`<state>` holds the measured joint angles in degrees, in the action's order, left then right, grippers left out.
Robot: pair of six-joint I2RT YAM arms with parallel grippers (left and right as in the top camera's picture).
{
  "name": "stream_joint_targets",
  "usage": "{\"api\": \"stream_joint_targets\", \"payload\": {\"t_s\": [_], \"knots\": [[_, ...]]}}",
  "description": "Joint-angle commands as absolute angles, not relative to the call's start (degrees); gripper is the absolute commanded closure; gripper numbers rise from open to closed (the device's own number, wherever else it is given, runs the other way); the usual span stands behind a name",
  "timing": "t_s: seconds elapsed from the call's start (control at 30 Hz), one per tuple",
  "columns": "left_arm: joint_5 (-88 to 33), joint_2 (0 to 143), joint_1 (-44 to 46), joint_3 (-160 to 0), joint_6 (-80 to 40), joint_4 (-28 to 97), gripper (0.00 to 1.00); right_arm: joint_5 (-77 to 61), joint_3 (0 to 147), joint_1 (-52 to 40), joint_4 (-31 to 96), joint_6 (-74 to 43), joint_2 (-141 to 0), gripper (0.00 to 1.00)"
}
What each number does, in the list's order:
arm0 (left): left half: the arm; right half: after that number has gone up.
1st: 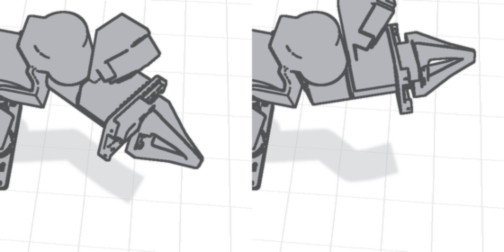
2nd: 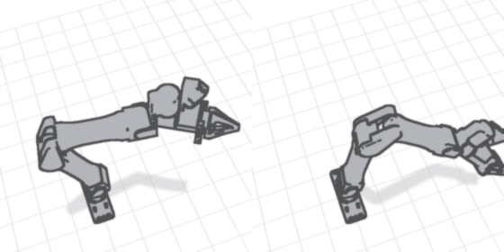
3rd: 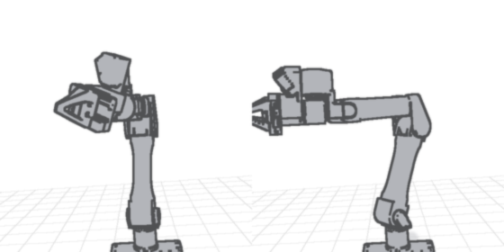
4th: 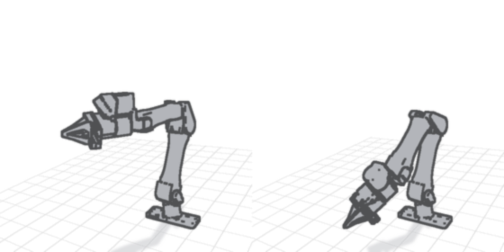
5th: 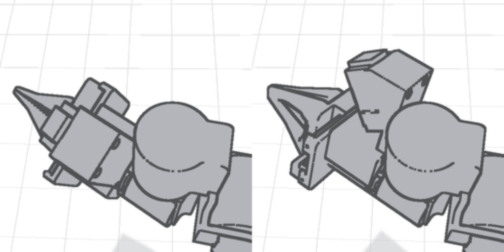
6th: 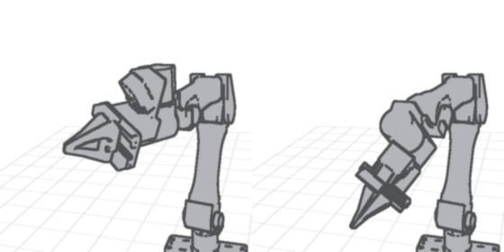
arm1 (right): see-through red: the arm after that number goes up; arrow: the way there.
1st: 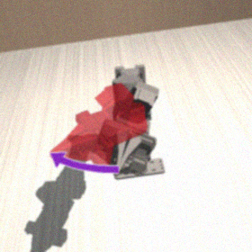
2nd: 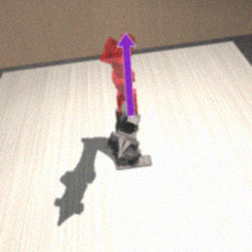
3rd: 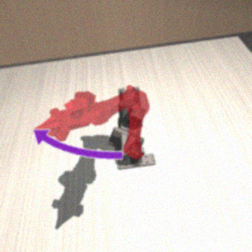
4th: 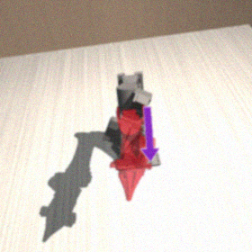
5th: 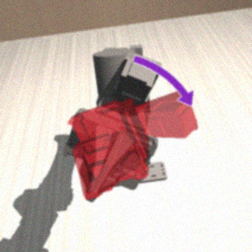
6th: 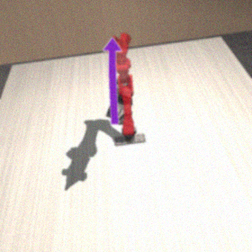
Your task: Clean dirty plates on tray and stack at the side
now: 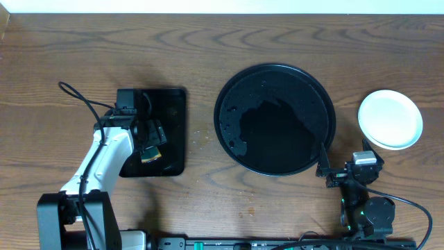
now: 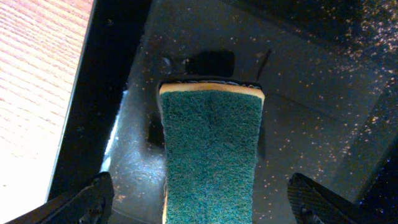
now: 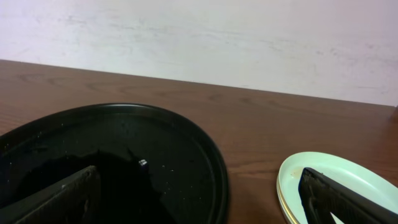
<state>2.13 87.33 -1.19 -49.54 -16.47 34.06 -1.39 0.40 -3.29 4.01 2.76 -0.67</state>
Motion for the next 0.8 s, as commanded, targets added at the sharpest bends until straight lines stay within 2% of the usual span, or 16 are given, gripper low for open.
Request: {"api": "stream_joint_targets", "payload": {"t_s": [0.0, 0.37, 0.5, 0.77], "knots": [[3.25, 87.26, -1.32, -49.60, -16.32, 34.17, 0.11, -0.45, 0.32, -2.07, 4.29, 3.29, -0.30, 0.01], [3.25, 85.54, -1.17, -49.58, -16.32, 34.26, 0.11, -0.45, 0.32, -2.07, 4.29, 3.29, -0.30, 0.01], [3.25, 76.71, -1.17, -49.58, -16.32, 34.37, 0.11, -0.45, 0.32, -2.07, 4.29, 3.29, -0.27, 0.01], [3.25, 49.32, -1.17, -49.58, -16.32, 34.37, 0.11, -0.45, 0.32, -2.07, 4.29, 3.29, -0.27, 0.01]]}}
